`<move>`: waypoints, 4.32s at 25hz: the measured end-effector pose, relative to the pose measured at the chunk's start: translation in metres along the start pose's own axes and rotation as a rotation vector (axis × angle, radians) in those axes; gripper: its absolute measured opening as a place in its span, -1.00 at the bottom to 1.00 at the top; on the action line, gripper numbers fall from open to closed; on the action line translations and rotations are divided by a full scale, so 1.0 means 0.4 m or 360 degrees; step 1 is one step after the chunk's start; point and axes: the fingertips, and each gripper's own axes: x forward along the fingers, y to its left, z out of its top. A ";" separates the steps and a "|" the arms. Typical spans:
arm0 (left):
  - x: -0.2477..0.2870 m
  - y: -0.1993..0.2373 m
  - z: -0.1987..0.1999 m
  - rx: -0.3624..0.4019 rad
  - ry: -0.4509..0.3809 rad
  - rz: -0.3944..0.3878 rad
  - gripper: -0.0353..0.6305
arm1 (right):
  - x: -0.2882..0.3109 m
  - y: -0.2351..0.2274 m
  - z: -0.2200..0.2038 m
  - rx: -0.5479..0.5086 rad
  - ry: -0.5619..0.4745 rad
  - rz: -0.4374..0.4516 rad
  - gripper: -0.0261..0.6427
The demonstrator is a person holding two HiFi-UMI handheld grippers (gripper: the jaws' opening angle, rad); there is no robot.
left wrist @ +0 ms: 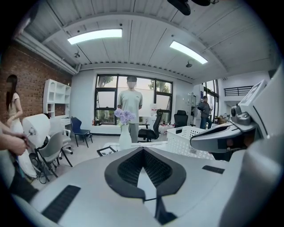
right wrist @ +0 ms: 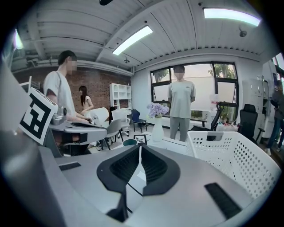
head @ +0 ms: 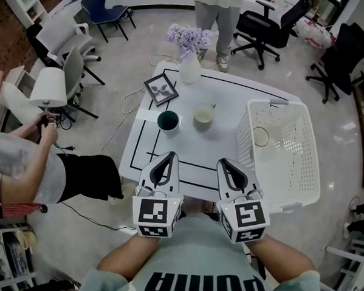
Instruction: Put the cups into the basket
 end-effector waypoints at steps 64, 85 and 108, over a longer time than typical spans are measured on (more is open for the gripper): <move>0.235 0.443 -0.199 -0.0054 0.0280 0.0235 -0.88 | 0.615 0.180 -0.127 -0.0120 0.0437 0.0234 0.24; 0.316 0.489 -0.261 -0.0051 0.0356 0.0224 -0.88 | 0.699 0.194 -0.158 -0.0188 0.0481 0.0243 0.26; 0.286 0.446 -0.201 -0.0087 0.0302 0.0206 -0.88 | 0.618 0.188 -0.030 -0.0189 0.0328 0.0237 0.25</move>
